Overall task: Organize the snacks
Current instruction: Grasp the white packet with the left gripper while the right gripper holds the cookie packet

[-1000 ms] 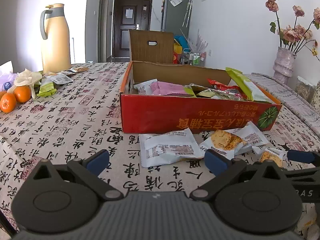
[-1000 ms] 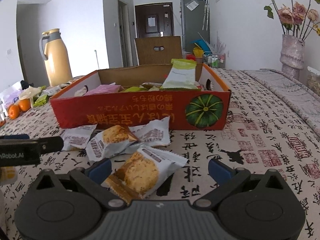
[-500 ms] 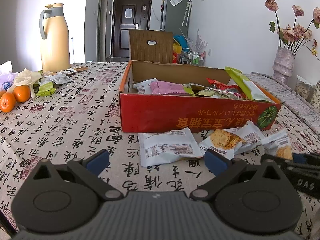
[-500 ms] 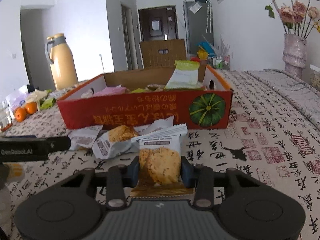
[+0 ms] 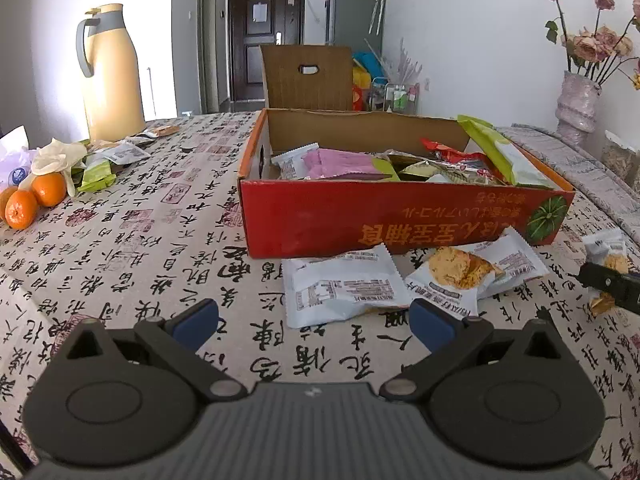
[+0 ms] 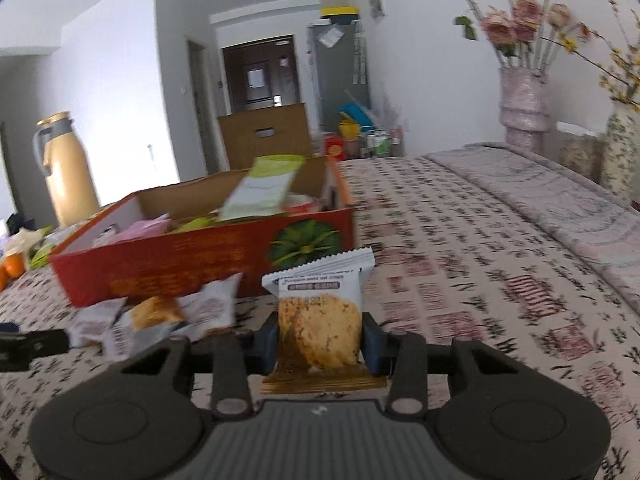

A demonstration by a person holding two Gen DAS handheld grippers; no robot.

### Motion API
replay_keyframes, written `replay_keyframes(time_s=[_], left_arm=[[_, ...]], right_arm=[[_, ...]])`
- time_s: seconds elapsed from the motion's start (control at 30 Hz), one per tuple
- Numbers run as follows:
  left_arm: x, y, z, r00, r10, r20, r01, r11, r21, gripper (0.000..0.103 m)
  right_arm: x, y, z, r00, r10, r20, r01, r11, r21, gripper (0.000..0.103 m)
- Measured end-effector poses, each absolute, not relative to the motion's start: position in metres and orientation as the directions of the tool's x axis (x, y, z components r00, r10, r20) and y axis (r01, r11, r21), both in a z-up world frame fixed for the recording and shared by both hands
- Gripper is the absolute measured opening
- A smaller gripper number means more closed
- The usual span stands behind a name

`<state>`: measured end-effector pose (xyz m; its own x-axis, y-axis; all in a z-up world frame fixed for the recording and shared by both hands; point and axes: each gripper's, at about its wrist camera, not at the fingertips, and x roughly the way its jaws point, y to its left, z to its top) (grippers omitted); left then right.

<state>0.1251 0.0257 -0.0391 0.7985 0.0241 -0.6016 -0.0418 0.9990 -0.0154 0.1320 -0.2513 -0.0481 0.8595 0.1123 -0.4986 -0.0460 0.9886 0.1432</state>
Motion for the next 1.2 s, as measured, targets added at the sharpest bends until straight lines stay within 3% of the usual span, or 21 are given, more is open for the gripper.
replay_keyframes(time_s=[0.3, 0.87, 0.93, 1.0, 1.13, 1.2], left_arm=[[0.161, 0.024, -0.028, 0.729, 0.019, -0.684, -0.057, 0.998, -0.034, 0.103], [0.199, 0.014, -0.059, 0.672, 0.087, -0.735, -0.109, 0.994, 0.018, 0.102], [0.198, 0.014, -0.058, 0.679, 0.078, -0.73, -0.099, 0.995, 0.014, 0.097], [0.194, 0.011, -0.055, 0.695, 0.064, -0.716, -0.077, 0.997, 0.015, 0.079], [0.188, 0.008, -0.052, 0.71, 0.045, -0.703, -0.05, 0.999, 0.013, 0.067], [0.186, 0.01, -0.05, 0.713, 0.045, -0.7, -0.056, 0.998, 0.008, 0.056]], right_arm=[[0.133, -0.254, -0.053, 0.857, 0.142, -0.496, -0.063, 0.983, 0.173, 0.04], [0.131, -0.256, -0.053, 0.856, 0.188, -0.482, -0.099, 0.974, 0.203, 0.04], [0.131, -0.256, -0.053, 0.857, 0.189, -0.48, -0.101, 0.974, 0.204, 0.039], [0.131, -0.256, -0.053, 0.856, 0.19, -0.48, -0.103, 0.974, 0.203, 0.039], [0.131, -0.255, -0.053, 0.854, 0.191, -0.484, -0.105, 0.974, 0.2, 0.038], [0.132, -0.254, -0.053, 0.851, 0.191, -0.489, -0.105, 0.975, 0.196, 0.038]])
